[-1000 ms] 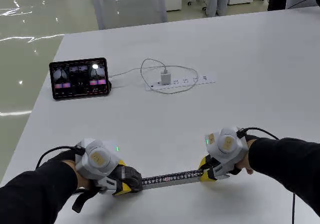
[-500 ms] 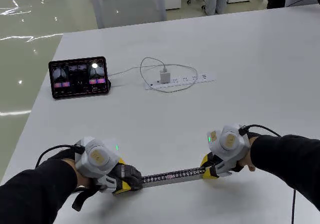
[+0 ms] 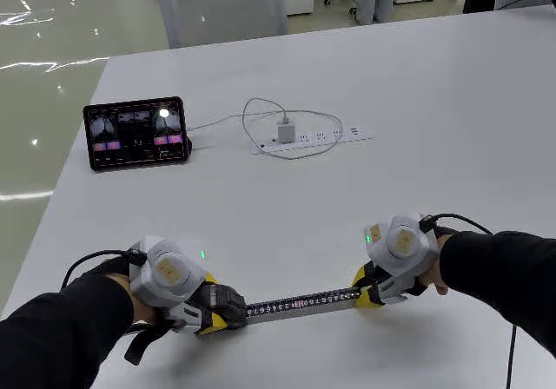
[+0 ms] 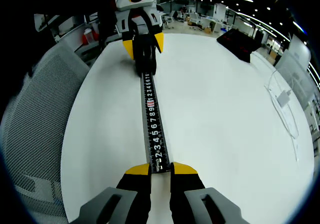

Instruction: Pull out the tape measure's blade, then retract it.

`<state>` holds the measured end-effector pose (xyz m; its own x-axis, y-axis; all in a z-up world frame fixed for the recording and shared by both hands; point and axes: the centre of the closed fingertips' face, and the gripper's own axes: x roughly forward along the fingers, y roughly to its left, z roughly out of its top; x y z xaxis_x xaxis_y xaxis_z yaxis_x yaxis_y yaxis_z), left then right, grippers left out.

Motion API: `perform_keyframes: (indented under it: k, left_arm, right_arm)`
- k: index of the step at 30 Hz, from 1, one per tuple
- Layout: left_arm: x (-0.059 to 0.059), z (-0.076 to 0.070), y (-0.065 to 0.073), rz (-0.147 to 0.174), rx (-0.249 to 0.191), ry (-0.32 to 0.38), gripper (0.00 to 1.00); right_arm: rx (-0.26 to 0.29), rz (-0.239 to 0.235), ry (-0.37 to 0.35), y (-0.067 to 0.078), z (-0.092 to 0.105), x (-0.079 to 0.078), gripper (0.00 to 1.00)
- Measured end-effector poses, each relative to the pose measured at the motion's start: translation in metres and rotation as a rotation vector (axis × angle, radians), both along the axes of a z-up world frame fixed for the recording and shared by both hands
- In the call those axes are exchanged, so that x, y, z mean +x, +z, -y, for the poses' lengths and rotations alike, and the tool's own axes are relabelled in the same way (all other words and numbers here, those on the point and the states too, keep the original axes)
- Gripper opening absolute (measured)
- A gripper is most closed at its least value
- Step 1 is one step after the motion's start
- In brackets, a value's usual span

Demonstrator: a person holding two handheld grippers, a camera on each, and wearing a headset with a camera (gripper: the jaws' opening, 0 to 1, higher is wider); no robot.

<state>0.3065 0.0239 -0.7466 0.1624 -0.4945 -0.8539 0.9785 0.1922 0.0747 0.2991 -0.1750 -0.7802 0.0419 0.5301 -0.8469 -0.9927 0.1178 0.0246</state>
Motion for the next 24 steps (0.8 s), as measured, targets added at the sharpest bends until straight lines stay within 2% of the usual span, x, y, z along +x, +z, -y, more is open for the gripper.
perform_keyframes:
  k: [24]
  left_arm:
    - [0.000, 0.000, 0.000, 0.001, 0.000, 0.002, 0.31]
  right_arm:
    - [-0.003, -0.004, -0.010, 0.000, 0.011, 0.000, 0.10]
